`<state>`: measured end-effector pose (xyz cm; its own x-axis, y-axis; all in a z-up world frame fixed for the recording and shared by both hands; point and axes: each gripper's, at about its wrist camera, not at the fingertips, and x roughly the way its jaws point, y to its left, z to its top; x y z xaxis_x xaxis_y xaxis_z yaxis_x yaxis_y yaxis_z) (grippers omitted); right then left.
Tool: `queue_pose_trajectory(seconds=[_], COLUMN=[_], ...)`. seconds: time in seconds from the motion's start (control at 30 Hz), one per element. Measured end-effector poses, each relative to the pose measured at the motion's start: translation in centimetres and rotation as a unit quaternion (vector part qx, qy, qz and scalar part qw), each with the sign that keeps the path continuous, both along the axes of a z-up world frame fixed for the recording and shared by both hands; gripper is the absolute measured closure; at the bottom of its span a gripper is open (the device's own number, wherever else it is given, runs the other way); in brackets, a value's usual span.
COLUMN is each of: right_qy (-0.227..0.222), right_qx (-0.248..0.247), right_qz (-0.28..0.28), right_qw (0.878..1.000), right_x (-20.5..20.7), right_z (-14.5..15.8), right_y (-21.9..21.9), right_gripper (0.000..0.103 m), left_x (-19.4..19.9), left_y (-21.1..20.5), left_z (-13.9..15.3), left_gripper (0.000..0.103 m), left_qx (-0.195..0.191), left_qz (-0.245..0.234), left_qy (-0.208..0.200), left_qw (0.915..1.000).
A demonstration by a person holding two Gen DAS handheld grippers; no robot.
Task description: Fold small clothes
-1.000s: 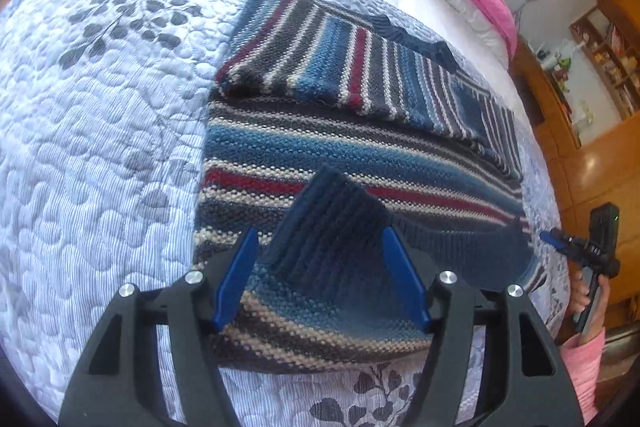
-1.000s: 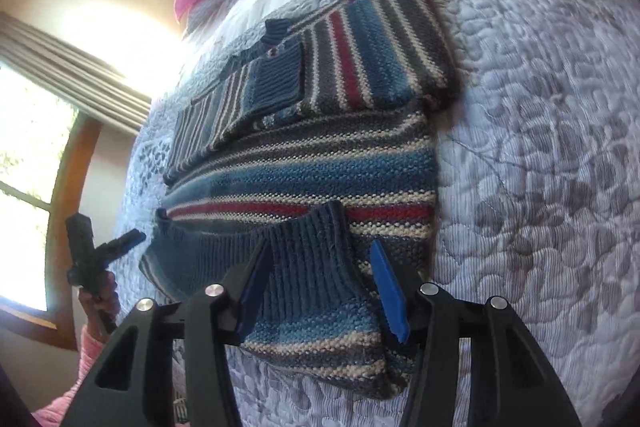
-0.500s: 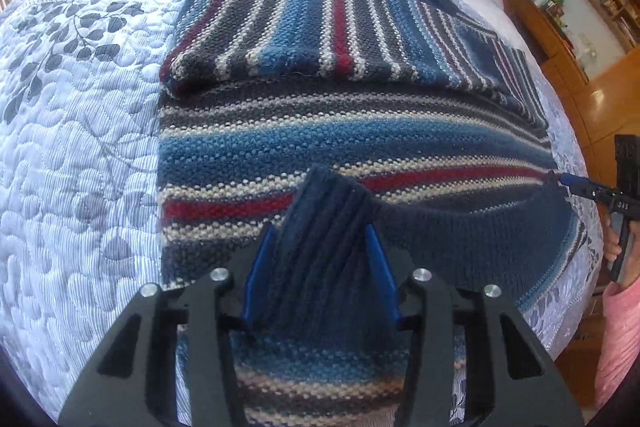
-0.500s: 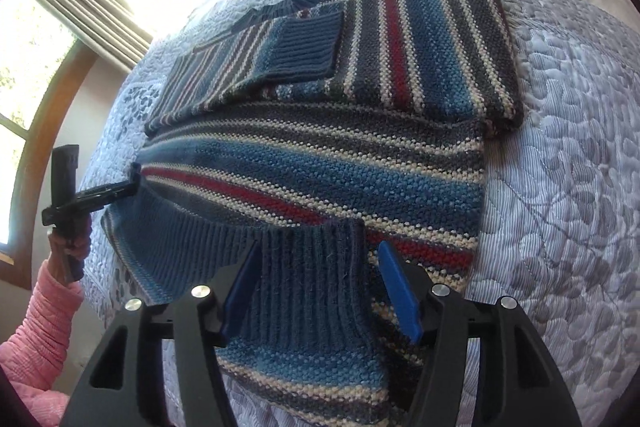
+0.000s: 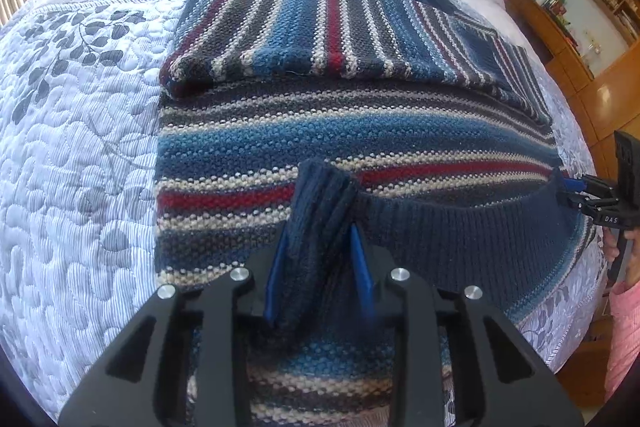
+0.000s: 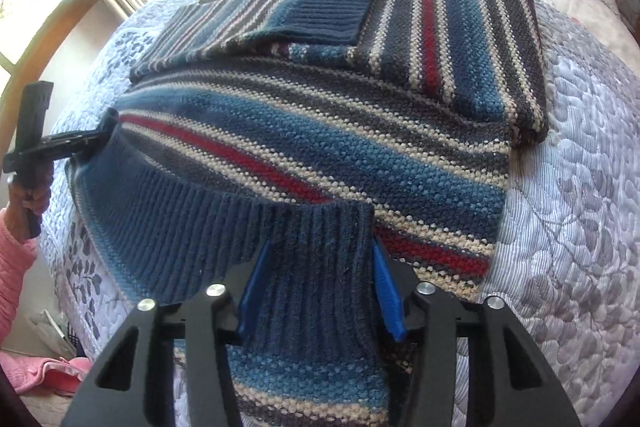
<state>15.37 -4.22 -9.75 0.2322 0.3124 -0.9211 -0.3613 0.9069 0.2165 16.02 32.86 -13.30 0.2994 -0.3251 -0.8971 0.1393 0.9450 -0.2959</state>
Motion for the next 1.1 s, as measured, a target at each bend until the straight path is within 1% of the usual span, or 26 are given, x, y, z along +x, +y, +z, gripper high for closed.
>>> queue_pose_trajectory(seconds=[0.03,0.07,0.1,0.17,0.27,0.37,0.4,0.47,0.53,0.6,0.67,0.73,0.87,1.0,1.1], right_qy=[-0.003,-0.001,0.003,-0.013,-0.032,-0.046,-0.048,-0.047,-0.038,-0.03,-0.032,-0.04,-0.072,-0.099,-0.113], right_qx=[-0.001,0.006,0.019,0.027,0.043,0.075,0.078,0.07,0.059,0.062,0.075,0.086,0.094,0.094,0.087], right_qz=[0.0,-0.004,-0.01,-0.014,-0.02,-0.03,-0.031,-0.032,-0.035,-0.041,-0.048,-0.054,-0.068,-0.092,-0.109], right_qw=[1.0,1.0,1.0,0.999,0.998,0.996,0.995,0.996,0.997,0.997,0.996,0.994,0.991,0.986,0.984], right_x=[-0.1,-0.2,-0.4,-1.2,-2.4,-3.3,-3.5,-3.6,-3.4,-3.2,-3.0,-2.4,-0.2,3.7,7.4], right_z=[0.1,0.3,0.5,1.5,3.1,4.8,5.1,5.1,4.8,4.5,4.9,5.7,8.9,12.0,13.6], right_y=[0.0,-0.1,-0.2,-0.5,-1.0,-1.7,-1.8,-1.9,-1.5,-1.7,-2.3,-2.6,-3.0,-3.4,-3.5], right_gripper=[0.073,0.091,0.091,0.091,0.091,0.091,0.091,0.091,0.091,0.091,0.092,0.092,0.092,0.092,0.092], left_x=[0.0,-0.1,-0.3,-0.7,-1.9,-3.1,-3.5,-3.9,-4.1,-4.2,-4.1,-3.5,-1.0,3.3,7.0], left_y=[0.0,0.0,0.0,0.1,0.5,0.7,0.8,0.7,0.4,0.3,0.2,0.2,0.1,0.1,-0.2], left_z=[0.0,0.0,0.2,0.8,2.3,4.0,4.4,4.9,5.0,5.0,5.5,6.5,9.2,11.7,13.2], left_gripper=[0.074,0.079,0.083,0.093,0.094,0.094,0.094,0.094,0.094,0.094,0.094,0.094,0.094,0.094,0.094], left_qx=[0.0,0.0,-0.001,0.002,-0.02,-0.031,-0.032,-0.025,-0.017,-0.014,-0.014,-0.012,-0.011,-0.011,-0.006], left_qz=[0.005,0.009,0.01,0.015,0.02,0.027,0.028,0.027,0.022,0.021,0.022,0.026,0.04,0.064,0.079], left_qy=[0.001,0.001,-0.001,-0.007,-0.023,-0.046,-0.054,-0.064,-0.064,-0.062,-0.068,-0.079,-0.109,-0.136,-0.158], left_qw=[1.0,1.0,0.9999,0.9999,0.9993,0.9981,0.9976,0.9973,0.9976,0.9978,0.9974,0.9964,0.9932,0.9887,0.9843])
